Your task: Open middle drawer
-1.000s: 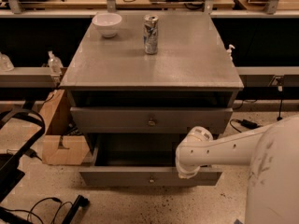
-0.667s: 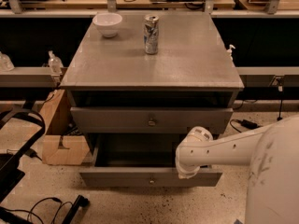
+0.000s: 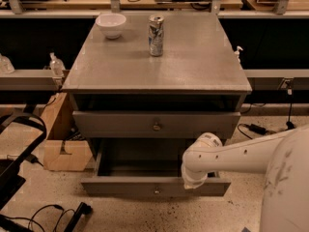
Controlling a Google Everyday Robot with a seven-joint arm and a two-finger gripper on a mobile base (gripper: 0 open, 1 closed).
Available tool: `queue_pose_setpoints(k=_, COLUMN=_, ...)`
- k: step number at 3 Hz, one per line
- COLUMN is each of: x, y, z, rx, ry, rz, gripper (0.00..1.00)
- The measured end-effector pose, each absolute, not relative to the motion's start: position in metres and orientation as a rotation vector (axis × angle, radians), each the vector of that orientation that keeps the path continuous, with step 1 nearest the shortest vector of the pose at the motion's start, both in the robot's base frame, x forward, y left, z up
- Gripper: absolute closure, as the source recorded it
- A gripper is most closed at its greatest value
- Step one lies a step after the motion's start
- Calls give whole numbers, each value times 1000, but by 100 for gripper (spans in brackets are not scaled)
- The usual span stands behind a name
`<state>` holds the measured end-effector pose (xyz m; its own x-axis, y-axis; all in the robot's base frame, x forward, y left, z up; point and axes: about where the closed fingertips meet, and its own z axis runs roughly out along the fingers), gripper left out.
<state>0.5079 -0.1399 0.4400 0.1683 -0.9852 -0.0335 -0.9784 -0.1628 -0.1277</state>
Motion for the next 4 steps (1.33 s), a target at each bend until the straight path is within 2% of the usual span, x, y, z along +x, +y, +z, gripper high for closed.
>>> queue_pose_setpoints(k=4, x=496, y=-137, z=433, rx=-2325, ry=1943, rz=6, gripper=100)
